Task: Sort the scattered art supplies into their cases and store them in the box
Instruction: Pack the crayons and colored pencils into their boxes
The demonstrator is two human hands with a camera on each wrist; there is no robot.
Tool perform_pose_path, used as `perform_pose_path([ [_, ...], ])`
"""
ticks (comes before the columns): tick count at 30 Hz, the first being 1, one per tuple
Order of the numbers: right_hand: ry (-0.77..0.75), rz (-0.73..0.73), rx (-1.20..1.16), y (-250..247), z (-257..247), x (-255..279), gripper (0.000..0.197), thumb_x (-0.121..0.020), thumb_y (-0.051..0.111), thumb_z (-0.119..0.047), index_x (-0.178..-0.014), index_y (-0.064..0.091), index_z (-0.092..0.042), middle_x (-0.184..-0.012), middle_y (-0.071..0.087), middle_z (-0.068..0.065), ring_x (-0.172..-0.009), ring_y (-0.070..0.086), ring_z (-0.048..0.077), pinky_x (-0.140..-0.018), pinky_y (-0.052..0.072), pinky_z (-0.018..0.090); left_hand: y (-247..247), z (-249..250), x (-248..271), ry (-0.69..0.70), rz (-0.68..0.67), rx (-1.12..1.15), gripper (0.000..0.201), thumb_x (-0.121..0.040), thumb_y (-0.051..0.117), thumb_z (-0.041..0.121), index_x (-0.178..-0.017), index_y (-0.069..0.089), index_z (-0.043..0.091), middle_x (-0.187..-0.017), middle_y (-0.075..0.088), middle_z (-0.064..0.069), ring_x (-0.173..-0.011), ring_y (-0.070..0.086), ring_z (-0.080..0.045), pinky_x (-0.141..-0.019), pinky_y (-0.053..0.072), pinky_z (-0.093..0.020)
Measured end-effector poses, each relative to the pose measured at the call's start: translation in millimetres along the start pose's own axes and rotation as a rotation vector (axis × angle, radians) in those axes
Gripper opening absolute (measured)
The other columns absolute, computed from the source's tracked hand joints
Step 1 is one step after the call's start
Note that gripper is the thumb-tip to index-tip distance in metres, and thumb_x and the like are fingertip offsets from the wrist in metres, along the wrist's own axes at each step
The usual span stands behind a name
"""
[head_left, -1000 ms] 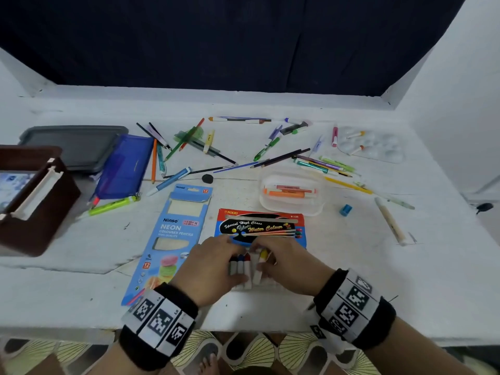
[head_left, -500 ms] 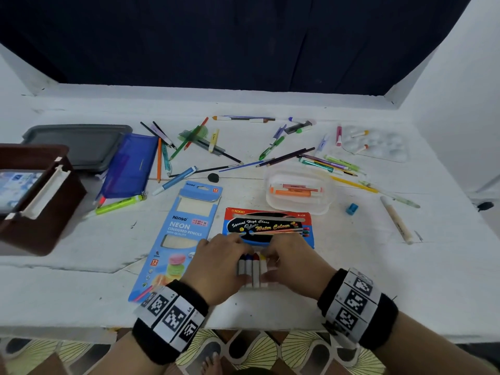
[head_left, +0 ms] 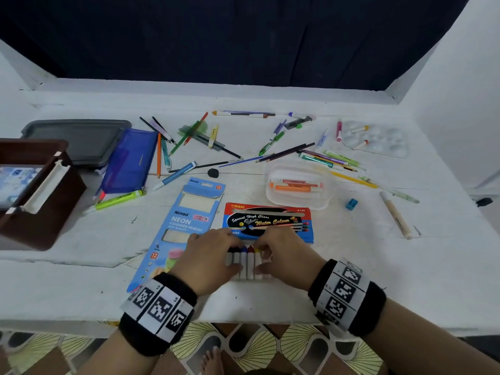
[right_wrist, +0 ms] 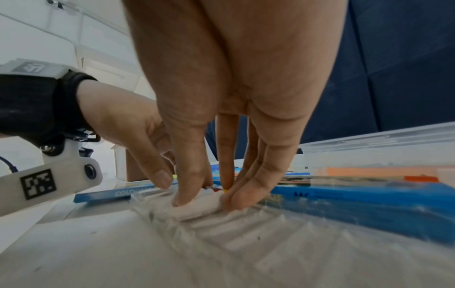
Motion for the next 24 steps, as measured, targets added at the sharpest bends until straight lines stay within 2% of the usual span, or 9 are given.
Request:
perform_pose_path([
  [2, -0.018, -0.021, 0.027, -3.6, -1.2, -2.1, 0.034, -0.077, 0.081, -0.033, -0.106, 0.070, -0.017, -0.094, 0.053, -0.009, -0.083, 0.051, 0.009, -0.072, 0.041, 0.022, -6.8, -3.1, 1.2, 0.018, 0.011, 0.107, 0.031, -0.090, 0.065, 0.042, -0.121, 0.063, 0.036, -0.117, 0.059, 0.016, -0.109, 0.055, -0.006, -0.099, 0.044, -0.038],
  [4, -0.045, -0.006, 0.073, -12.3, -5.2, -3.8, 0.032, -0.078, 0.078, -0.039, -0.104, 0.069, -0.022, -0.090, 0.052, -0.012, -0.080, 0.050, 0.008, -0.069, 0.041, 0.024, -18.7, -6.2, 2.7, 0.039, 0.069, 0.235, 0.023, -0.091, 0.067, 0.037, -0.114, 0.066, 0.034, -0.109, 0.063, 0.018, -0.099, 0.058, 0.000, -0.092, 0.050, -0.034],
  [7, -0.051, 0.127, 0.046, -34.5, -8.4, -9.1, 0.021, -0.082, 0.070, -0.044, -0.093, 0.070, -0.026, -0.082, 0.059, -0.012, -0.074, 0.054, 0.007, -0.064, 0.048, 0.029, -41.7, -12.9, 3.0, 0.074, 0.186, 0.392, 0.011, -0.091, 0.068, 0.033, -0.102, 0.067, 0.034, -0.094, 0.067, 0.018, -0.088, 0.063, 0.001, -0.081, 0.053, -0.025],
  [9, -0.029, 0.234, -0.039, -48.4, -6.9, -12.8, 0.016, -0.084, 0.069, -0.041, -0.090, 0.069, -0.026, -0.079, 0.063, -0.010, -0.072, 0.057, 0.006, -0.065, 0.052, 0.031, -57.8, -17.2, 3.9, 0.092, 0.246, 0.470, 0.004, -0.092, 0.067, 0.035, -0.095, 0.066, 0.035, -0.086, 0.068, 0.015, -0.085, 0.064, -0.002, -0.075, 0.049, -0.016],
  [11, 0.003, 0.360, -0.153, -61.3, -2.9, -14.7, 0.012, -0.085, 0.072, -0.036, -0.090, 0.070, -0.025, -0.076, 0.065, -0.010, -0.070, 0.061, 0.007, -0.066, 0.053, 0.029, -72.5, -21.9, 4.0, 0.128, 0.276, 0.521, 0.002, -0.092, 0.066, 0.036, -0.091, 0.067, 0.034, -0.082, 0.068, 0.013, -0.084, 0.064, -0.006, -0.072, 0.044, -0.010],
  [15, 0.075, 0.562, -0.249, -85.2, 4.8, -16.4, 0.005, -0.085, 0.075, -0.026, -0.085, 0.071, -0.023, -0.071, 0.067, -0.010, -0.066, 0.063, 0.006, -0.062, 0.048, 0.014, -99.2, -28.8, -5.3, 0.226, 0.283, 0.541, 0.004, -0.090, 0.066, 0.035, -0.089, 0.067, 0.031, -0.080, 0.068, 0.012, -0.083, 0.066, -0.009, -0.074, 0.046, -0.010],
  [20, 0.136, 0.660, -0.241, -123.0, 25.1, -12.4, 0.003, -0.085, 0.073, -0.023, -0.087, 0.071, -0.024, -0.073, 0.068, -0.012, -0.069, 0.064, 0.007, -0.061, 0.047, 0.013, -127.7, -22.7, -33.6, 0.270, 0.291, 0.526, 0.003, -0.090, 0.066, 0.036, -0.089, 0.067, 0.033, -0.074, 0.067, 0.010, -0.076, 0.064, -0.008, -0.072, 0.042, -0.007],
  [22, 0.144, 0.706, -0.219, -141.4, 40.2, -10.1, 0.005, -0.085, 0.074, -0.020, -0.086, 0.071, -0.023, -0.071, 0.067, -0.012, -0.067, 0.064, 0.006, -0.061, 0.046, 0.012, -136.8, -16.7, -49.1, 0.274, 0.307, 0.531, 0.006, -0.090, 0.066, 0.039, -0.088, 0.067, 0.033, -0.067, 0.062, 0.006, -0.067, 0.060, -0.009, -0.067, 0.043, -0.010],
  [24, 0.141, 0.737, -0.198, -159.2, 58.4, -12.0, 0.007, -0.084, 0.075, -0.016, -0.085, 0.072, -0.022, -0.069, 0.066, -0.012, -0.064, 0.064, 0.006, -0.061, 0.044, 0.010, -142.3, -11.0, -67.3, 0.268, 0.322, 0.540, 0.009, -0.090, 0.065, 0.040, -0.086, 0.068, 0.032, -0.062, 0.057, 0.004, -0.062, 0.055, -0.011, -0.064, 0.046, -0.018],
])
Point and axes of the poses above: each hand's wrist, its own x-axis away from the middle knuckle, its own y-axis out of the palm, z = x × y, the point moved 6 cm from there along -x, towards the middle knuckle
